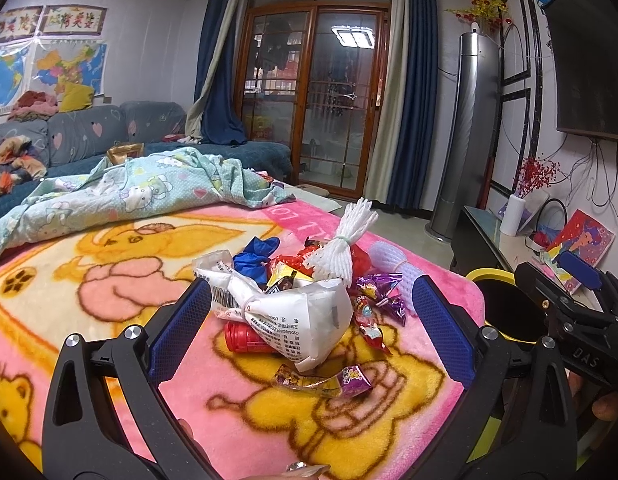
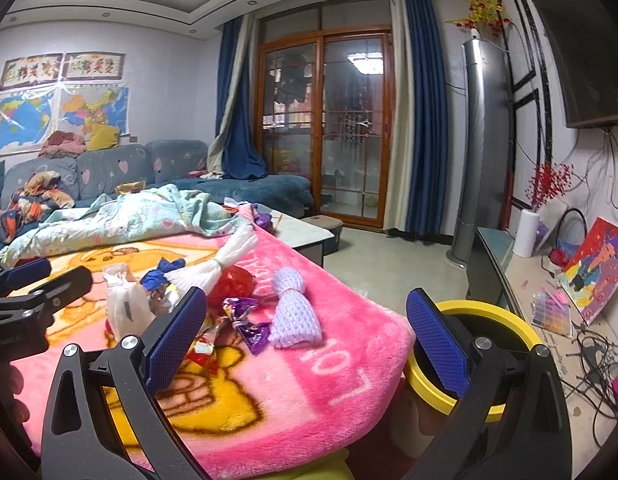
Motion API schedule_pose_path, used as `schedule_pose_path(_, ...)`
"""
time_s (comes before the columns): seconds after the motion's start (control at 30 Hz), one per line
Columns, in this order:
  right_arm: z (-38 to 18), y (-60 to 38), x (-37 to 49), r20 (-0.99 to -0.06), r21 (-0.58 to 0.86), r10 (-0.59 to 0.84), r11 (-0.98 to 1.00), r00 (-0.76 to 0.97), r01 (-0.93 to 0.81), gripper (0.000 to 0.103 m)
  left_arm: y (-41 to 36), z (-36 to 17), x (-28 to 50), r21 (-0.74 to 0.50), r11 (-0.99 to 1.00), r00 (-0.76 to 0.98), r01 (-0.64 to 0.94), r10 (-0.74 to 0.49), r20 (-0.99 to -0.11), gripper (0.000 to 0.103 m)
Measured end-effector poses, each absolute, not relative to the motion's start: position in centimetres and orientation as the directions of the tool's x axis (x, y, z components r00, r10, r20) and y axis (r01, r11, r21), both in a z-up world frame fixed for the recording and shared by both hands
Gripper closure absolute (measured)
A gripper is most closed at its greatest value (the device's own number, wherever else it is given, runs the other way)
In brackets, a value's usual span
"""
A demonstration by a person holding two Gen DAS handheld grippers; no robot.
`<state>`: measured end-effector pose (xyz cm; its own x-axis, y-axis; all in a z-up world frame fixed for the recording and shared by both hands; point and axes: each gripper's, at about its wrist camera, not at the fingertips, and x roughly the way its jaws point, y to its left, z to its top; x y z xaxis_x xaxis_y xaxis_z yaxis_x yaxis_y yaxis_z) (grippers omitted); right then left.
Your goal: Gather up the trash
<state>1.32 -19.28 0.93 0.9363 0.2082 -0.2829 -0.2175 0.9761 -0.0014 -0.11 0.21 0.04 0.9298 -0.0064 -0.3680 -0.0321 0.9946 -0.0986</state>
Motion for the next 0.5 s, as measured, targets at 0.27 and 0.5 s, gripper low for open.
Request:
schedule_pose_path(0.27, 1.5, -16.7, 1.3, -0.3, -0.035, 0.333, 0.933, 0.894, -0.359, 0.006, 2.8, 0.0, 0.6, -0.148, 0.983, 0.92, -0.107, 0.042, -0.389, 0.011)
schedule_pose_path(0.5, 1.2, -13.5, 2.1, -0.365, -0.03, 0.44, 0.875, 0.821, -0.483, 0.006, 7.2, 0.0, 1.5, -0.21, 0.954, 0.9, -0.214, 0.109, -0.423, 0.011)
